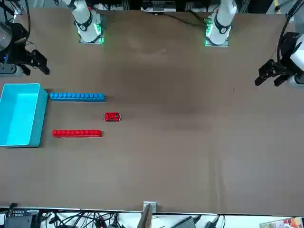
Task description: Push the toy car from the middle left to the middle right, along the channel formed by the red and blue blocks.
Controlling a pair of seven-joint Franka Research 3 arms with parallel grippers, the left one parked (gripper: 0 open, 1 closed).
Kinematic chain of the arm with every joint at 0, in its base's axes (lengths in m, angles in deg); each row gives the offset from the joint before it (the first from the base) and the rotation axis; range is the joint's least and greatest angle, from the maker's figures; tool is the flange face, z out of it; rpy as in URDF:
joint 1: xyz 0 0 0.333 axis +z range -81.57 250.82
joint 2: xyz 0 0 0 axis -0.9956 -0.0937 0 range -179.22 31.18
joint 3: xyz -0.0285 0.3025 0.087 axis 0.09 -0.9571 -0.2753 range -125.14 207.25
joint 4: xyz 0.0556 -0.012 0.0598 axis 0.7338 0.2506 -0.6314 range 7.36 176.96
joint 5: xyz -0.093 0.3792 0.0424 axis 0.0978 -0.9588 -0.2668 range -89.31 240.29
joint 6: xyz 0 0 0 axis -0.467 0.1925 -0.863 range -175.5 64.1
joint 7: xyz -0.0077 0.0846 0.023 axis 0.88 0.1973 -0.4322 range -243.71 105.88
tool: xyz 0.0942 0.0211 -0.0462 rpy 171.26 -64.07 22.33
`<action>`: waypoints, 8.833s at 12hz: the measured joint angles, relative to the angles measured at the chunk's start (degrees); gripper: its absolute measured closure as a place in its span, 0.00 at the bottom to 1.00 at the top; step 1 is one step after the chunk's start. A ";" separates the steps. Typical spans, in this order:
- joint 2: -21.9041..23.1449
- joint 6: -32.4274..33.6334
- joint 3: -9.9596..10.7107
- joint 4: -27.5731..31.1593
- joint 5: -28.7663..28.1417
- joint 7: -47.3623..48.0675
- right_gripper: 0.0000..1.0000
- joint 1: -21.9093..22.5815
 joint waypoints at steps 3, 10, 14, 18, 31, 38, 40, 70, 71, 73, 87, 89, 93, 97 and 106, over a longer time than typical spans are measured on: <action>0.13 0.17 0.17 -0.03 -0.18 -0.41 0.00 0.02; -1.51 -2.00 -0.93 0.03 -1.12 5.00 0.00 1.42; -6.53 -8.44 -1.13 1.27 -1.19 18.55 0.00 4.59; -11.86 -23.39 -1.19 9.06 -1.19 39.57 0.01 9.30; -27.00 -39.38 -1.21 11.27 -0.89 99.32 0.23 17.41; -28.91 -47.24 -0.99 17.34 -0.12 107.37 0.26 18.71; -29.34 -47.25 -0.99 17.54 -0.02 107.49 0.26 18.98; -34.49 -49.19 -1.13 12.61 0.73 119.89 0.56 25.75; -34.88 -49.13 -1.15 11.94 0.72 119.98 0.56 26.22; -36.07 -48.83 -1.20 10.00 0.70 120.27 0.56 27.53; -39.62 -49.91 -1.19 5.90 -0.22 122.00 0.33 30.00; -40.42 -49.33 -0.98 4.25 -0.13 121.87 0.11 29.98; -37.51 -34.70 -0.47 -4.76 -0.08 116.80 0.00 29.82; -32.28 -28.35 -0.06 -6.00 -0.10 110.19 0.00 28.50; -24.80 -18.33 0.52 -6.12 -0.08 83.69 0.00 20.29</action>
